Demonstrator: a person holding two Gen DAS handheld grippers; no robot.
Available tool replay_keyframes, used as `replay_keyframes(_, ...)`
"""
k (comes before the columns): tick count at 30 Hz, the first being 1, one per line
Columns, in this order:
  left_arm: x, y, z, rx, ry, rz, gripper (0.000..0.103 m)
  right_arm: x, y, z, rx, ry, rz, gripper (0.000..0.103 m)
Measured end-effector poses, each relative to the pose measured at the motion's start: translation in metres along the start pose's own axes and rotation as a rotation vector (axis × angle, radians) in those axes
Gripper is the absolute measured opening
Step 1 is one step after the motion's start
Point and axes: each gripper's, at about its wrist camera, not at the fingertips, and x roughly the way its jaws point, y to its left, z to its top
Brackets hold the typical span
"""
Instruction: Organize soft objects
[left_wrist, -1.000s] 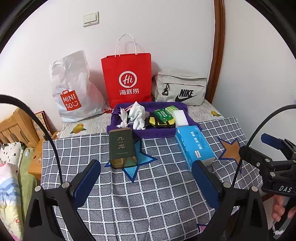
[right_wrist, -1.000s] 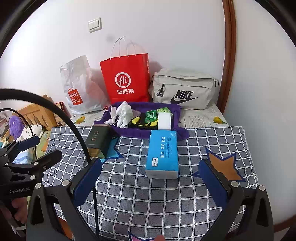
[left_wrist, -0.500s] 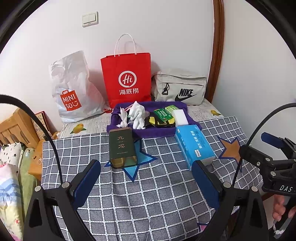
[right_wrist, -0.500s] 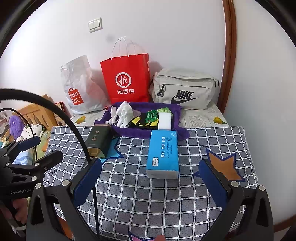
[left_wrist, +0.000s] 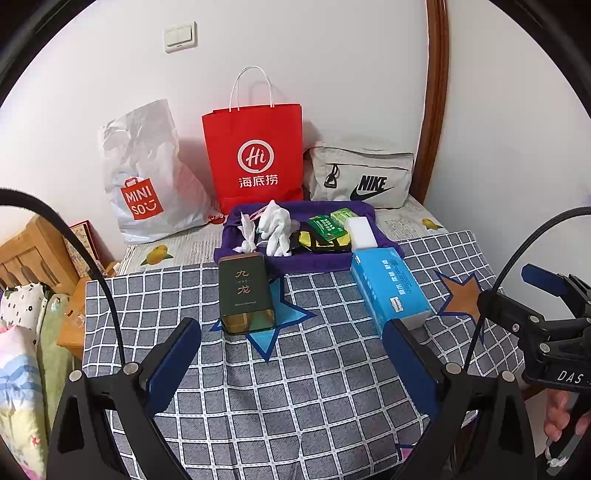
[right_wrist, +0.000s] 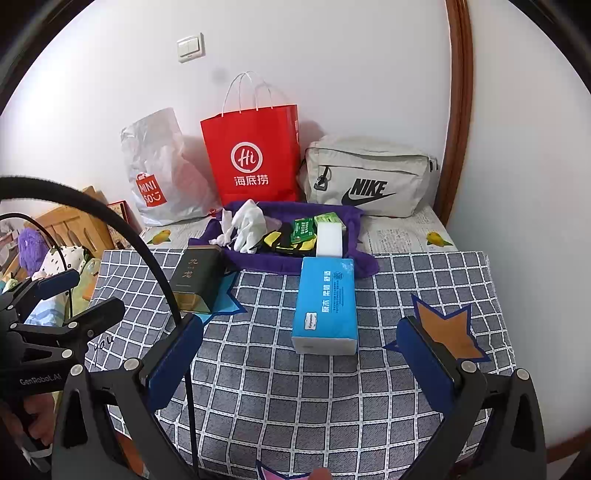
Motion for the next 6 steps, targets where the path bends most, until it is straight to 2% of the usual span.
replay_keyframes(6,0.0017,0.0038,-0.0013,0.003,0.001,-0.017,0.099,0.0039,0.0018,-0.0017,-0.007,0.007,0.013,0.103)
